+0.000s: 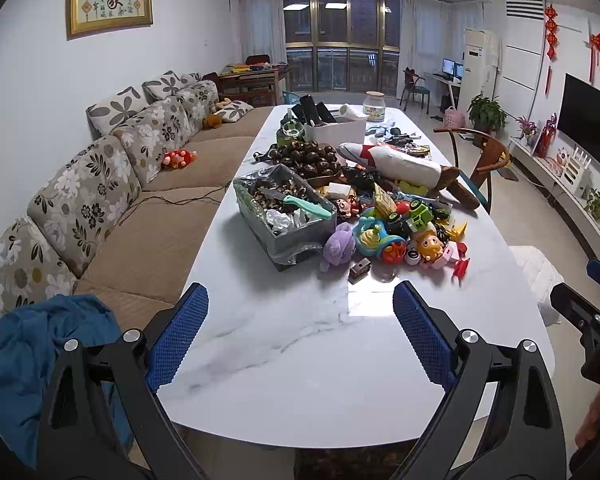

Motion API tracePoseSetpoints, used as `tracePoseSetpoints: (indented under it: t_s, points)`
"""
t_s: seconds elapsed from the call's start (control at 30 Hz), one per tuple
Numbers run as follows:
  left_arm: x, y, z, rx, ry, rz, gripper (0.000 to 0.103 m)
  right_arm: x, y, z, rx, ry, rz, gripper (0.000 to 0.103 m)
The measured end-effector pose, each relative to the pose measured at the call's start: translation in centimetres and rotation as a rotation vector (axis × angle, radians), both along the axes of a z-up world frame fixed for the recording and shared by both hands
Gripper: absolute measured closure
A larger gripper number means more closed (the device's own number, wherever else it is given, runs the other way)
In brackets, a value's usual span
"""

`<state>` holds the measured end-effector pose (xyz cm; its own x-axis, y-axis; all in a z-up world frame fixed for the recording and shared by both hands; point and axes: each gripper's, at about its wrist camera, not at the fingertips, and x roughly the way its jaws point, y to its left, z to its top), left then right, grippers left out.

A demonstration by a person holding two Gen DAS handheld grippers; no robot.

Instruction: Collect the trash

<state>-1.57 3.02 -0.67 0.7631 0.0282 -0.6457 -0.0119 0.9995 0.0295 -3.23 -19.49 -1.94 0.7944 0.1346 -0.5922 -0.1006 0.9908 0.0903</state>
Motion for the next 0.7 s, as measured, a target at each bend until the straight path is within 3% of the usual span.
tracePoseSetpoints:
  t_s: [0.7]
  points:
    - [0.62, 0.73, -0.32, -0.016, 0.029, 0.0, 0.012, 0.37, -0.73, -0.6, 0.012, 0.031, -0.008, 0.005]
